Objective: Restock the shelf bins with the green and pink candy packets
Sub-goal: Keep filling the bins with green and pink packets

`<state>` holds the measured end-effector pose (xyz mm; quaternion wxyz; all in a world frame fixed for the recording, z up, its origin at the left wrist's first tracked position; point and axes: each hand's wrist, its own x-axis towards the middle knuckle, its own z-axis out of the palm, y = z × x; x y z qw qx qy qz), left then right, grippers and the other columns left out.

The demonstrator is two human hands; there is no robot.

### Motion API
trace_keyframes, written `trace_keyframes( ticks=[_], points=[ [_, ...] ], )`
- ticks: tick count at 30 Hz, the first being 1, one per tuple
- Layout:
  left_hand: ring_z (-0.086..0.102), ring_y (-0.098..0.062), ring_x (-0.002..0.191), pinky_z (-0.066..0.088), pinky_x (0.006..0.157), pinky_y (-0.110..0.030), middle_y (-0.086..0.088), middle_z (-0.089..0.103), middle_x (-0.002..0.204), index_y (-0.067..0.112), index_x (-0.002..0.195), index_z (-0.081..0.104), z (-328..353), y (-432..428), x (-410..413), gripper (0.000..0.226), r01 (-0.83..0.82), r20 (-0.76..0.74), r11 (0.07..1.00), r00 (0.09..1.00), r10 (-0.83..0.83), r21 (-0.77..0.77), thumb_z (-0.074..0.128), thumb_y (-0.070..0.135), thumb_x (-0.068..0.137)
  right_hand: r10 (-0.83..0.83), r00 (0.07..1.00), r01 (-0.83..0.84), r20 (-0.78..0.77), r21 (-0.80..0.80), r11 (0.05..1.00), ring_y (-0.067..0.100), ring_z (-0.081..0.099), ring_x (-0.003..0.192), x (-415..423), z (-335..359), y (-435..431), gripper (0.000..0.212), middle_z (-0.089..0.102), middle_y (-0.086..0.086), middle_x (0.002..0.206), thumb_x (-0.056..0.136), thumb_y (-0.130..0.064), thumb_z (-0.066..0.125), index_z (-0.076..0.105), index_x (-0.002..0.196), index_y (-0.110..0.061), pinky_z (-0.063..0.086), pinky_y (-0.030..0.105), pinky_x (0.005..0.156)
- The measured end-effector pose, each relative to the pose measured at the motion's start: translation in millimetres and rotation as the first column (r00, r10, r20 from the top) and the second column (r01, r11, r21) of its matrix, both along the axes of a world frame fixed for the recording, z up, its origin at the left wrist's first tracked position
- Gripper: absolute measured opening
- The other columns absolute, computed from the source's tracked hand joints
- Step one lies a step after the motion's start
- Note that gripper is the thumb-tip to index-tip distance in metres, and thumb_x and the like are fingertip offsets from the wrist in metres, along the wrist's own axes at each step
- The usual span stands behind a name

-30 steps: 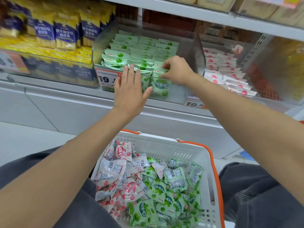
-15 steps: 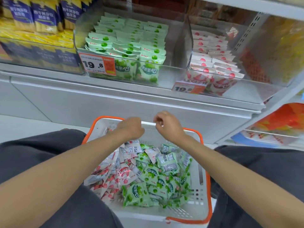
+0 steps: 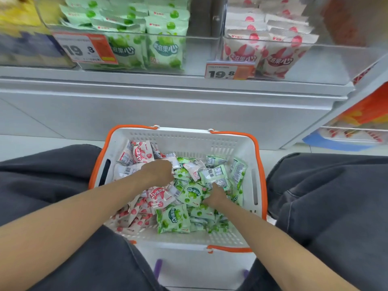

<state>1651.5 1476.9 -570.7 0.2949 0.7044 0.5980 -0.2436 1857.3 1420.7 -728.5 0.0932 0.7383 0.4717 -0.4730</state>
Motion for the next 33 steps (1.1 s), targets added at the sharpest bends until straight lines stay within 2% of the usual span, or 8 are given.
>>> trace_keyframes(
  ticks=[3,5,10,15,21,27,31,33],
  points=[
    [0.063,-0.021,0.091,0.05,0.077,-0.035,-0.005,0.067,0.109,0.011,0.104,0.067,-2.2,-0.3,-2.6,0.025,-0.016,-0.006,1.0,1.0,0.016,0.006,0.048,0.024,0.094,0.039,0.998,-0.037,0.041,-0.047,0.998,0.016,0.055,0.08,2.3,5.1,1.9,0.033,0.055,0.011,0.109,0.079,-0.016,0.077,0.053,0.099,-0.006,0.05,0.022,0.061],
    [0.064,-0.022,0.095,0.051,0.079,-0.036,-0.005,0.067,0.109,0.011,0.103,0.067,-4.0,0.0,-2.8,0.025,-0.013,0.0,1.0,1.0,0.013,0.007,0.048,0.023,0.094,0.009,1.0,-0.01,-0.007,-0.113,0.994,0.015,0.053,0.072,-0.4,13.3,2.4,0.034,0.054,0.004,0.085,0.076,-0.017,0.081,0.048,0.081,-0.011,0.048,0.02,0.055],
    [0.063,-0.023,0.093,0.051,0.081,-0.036,-0.008,0.066,0.111,0.006,0.106,0.064,-1.5,3.0,-1.3,0.025,0.007,0.046,1.0,0.999,-0.007,0.003,0.047,0.021,0.096,-0.023,0.983,-0.004,-0.181,-0.152,0.988,0.029,0.061,0.101,-8.2,67.0,16.4,0.057,0.044,0.02,0.14,0.086,0.007,0.064,0.04,0.138,0.002,0.057,0.03,0.079],
    [0.051,-0.028,0.126,0.044,0.101,-0.035,-0.012,0.045,0.146,0.013,0.148,0.033,15.1,10.5,6.6,0.06,-0.088,0.319,0.996,0.944,0.087,-0.009,0.06,0.025,0.096,0.346,0.925,-0.342,-0.157,0.048,0.938,0.016,0.054,0.067,-3.3,162.0,66.0,0.05,0.059,0.018,0.122,0.085,-0.005,0.066,0.051,0.132,0.003,0.045,0.025,0.055],
    [0.06,-0.021,0.102,0.05,0.094,-0.036,-0.008,0.064,0.114,0.008,0.12,0.06,53.9,27.6,20.9,0.036,-0.39,0.724,0.901,0.563,0.398,-0.193,0.053,0.035,0.099,0.118,0.851,0.004,-0.512,0.231,0.973,0.012,0.057,0.069,6.2,251.4,101.9,0.028,0.062,0.007,0.085,0.086,-0.013,0.071,0.065,0.111,-0.002,0.046,0.021,0.06],
    [0.066,-0.025,0.093,0.058,0.077,-0.031,-0.019,0.064,0.114,0.006,0.097,0.052,78.9,43.2,22.5,0.022,-0.669,0.811,0.617,0.037,0.583,-0.414,0.051,0.027,0.101,-0.266,0.417,0.455,-0.869,-0.054,0.889,0.029,0.065,0.108,5.2,253.5,102.5,0.045,0.067,0.019,0.119,0.081,-0.011,0.069,0.059,0.122,0.004,0.054,0.037,0.092],
    [0.053,-0.016,0.094,0.043,0.08,-0.032,0.001,0.056,0.101,0.015,0.104,0.054,93.0,47.7,22.3,0.026,-0.735,0.844,0.619,0.124,0.522,-0.276,0.043,0.039,0.102,-0.254,0.475,0.528,-0.843,0.042,0.848,0.029,0.067,0.101,-2.0,248.4,102.9,0.032,0.069,0.018,0.115,0.088,-0.002,0.063,0.06,0.12,0.004,0.057,0.036,0.088],
    [0.057,-0.017,0.09,0.047,0.079,-0.035,-0.001,0.061,0.096,0.015,0.103,0.059,91.9,50.7,22.4,0.031,-0.761,0.857,0.566,0.025,0.514,-0.317,0.043,0.042,0.102,-0.207,0.528,0.481,-0.824,0.088,0.872,0.029,0.068,0.1,-3.4,251.1,104.1,0.029,0.069,0.018,0.113,0.088,-0.004,0.064,0.062,0.117,0.003,0.056,0.037,0.089]
  ],
)
